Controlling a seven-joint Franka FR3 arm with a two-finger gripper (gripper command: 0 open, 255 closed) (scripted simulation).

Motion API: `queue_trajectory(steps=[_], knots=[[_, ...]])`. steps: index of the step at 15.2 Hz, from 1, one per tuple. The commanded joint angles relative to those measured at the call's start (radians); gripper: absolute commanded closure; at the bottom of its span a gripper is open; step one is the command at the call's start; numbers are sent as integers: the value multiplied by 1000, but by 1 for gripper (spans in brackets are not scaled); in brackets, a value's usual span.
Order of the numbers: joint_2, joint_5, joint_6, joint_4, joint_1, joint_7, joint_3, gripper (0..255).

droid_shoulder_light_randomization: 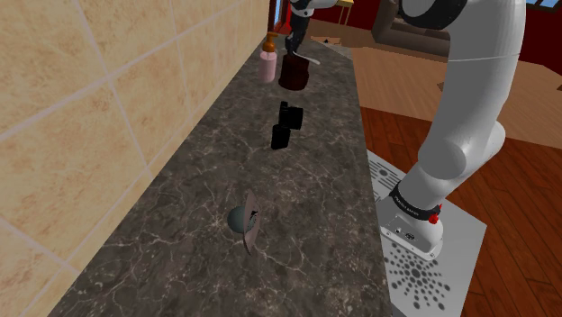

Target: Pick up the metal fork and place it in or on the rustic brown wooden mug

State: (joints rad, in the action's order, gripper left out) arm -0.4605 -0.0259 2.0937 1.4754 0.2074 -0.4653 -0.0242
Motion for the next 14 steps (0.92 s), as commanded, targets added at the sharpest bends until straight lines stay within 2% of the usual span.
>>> queue_trajectory(steps=[1, 2, 7, 11, 14], knots=[[-5, -1, 1, 6, 0, 1, 0, 255], [-3, 0, 2, 9, 1, 0, 0, 0], [-5, 0, 1, 6, 0, 1, 0, 0], [43, -1, -100, -48, -3, 1, 0, 0], [43, -1, -100, -48, -3, 1, 0, 0]])
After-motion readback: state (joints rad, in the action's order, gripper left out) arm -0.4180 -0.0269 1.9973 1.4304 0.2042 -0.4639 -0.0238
